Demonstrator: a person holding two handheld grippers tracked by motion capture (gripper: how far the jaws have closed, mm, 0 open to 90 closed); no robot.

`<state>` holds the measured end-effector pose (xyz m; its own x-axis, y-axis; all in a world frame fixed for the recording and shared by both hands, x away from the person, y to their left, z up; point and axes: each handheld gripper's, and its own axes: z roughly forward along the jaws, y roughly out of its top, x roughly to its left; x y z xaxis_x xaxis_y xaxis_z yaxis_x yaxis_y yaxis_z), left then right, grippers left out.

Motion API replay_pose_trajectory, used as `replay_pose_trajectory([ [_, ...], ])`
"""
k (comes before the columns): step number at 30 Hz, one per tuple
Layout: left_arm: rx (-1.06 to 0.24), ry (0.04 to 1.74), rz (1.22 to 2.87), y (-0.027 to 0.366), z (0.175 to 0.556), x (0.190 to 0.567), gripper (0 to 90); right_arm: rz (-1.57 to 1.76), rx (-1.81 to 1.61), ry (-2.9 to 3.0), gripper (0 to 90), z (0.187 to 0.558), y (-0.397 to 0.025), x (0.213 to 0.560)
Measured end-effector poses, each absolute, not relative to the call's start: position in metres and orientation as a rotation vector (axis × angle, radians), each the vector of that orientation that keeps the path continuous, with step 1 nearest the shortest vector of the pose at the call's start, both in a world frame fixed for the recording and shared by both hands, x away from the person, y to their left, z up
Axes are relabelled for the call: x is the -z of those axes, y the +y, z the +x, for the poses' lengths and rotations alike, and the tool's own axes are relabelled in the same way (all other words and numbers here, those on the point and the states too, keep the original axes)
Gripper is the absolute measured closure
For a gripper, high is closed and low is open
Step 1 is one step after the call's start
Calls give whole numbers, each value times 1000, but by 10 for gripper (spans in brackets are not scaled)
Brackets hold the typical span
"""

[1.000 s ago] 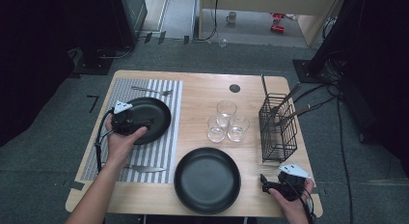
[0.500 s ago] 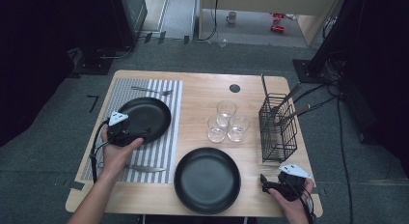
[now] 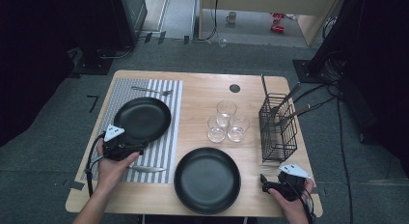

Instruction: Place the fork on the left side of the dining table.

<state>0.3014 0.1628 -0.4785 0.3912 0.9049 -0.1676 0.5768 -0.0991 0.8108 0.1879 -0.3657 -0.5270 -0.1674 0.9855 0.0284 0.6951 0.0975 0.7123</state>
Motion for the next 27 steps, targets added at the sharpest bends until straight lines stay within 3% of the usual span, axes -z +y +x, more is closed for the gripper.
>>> replay_pose_trajectory([
  [27,-497,1310,1852,194,244,502,36,1636,-829,1927,0,186,-368,527],
])
